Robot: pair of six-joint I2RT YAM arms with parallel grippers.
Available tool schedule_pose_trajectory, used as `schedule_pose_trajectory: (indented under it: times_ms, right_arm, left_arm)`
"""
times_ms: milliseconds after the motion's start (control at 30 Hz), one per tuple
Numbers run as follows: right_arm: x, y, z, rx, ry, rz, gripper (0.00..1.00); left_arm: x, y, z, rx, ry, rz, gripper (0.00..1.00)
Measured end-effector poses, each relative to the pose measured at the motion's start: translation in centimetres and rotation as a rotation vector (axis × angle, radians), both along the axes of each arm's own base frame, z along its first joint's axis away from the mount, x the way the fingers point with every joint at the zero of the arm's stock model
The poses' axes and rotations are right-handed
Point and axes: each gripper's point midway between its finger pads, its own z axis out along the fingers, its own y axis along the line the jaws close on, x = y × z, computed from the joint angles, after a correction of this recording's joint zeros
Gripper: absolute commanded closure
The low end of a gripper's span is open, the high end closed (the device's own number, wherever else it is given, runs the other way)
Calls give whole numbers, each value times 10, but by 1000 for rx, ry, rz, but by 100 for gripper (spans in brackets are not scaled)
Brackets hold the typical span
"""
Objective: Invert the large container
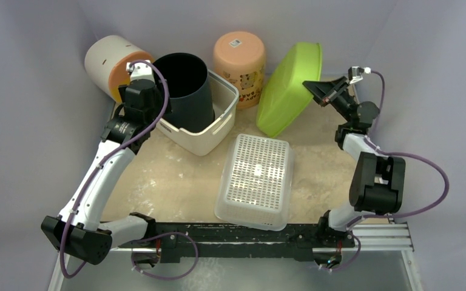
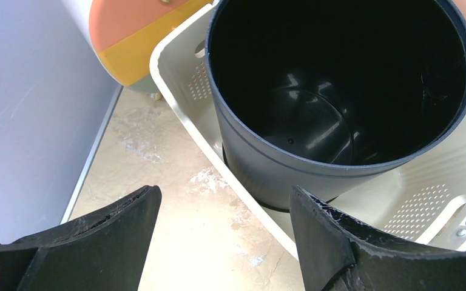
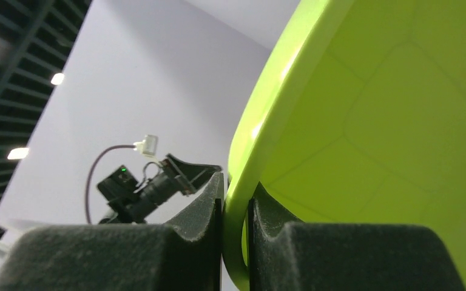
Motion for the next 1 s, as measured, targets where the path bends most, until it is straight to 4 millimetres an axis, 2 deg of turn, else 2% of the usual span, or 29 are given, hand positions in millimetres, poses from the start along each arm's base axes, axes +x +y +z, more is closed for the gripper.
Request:
schedule_pose_trajectory:
  times_ms: [133,200,300,633,867,1000]
  right_arm:
    - [-4,-32,-12,-56,41,-90,71]
    - [-3,-48,-17,-99,63,-143,67]
    - [4,-71,-27,-175,108,-217,67]
    - [21,-117,-65,-303,259,-282,63]
    - [26,-132,-85,-352,333,-292,65]
    - [28,-141,-110,-372,386,-291,69]
  left_arm:
    - [0,0,0,0,-1,0,22]
    - [1,0,0,0,0,-1,22]
    - [3,-2,-3,0,7,-4,22]
    - [13,-8,-13,-1,29,-21,22]
    - [13,-8,-13,-2,29,-21,22]
    - [13,-8,-13,-2,29,-21,22]
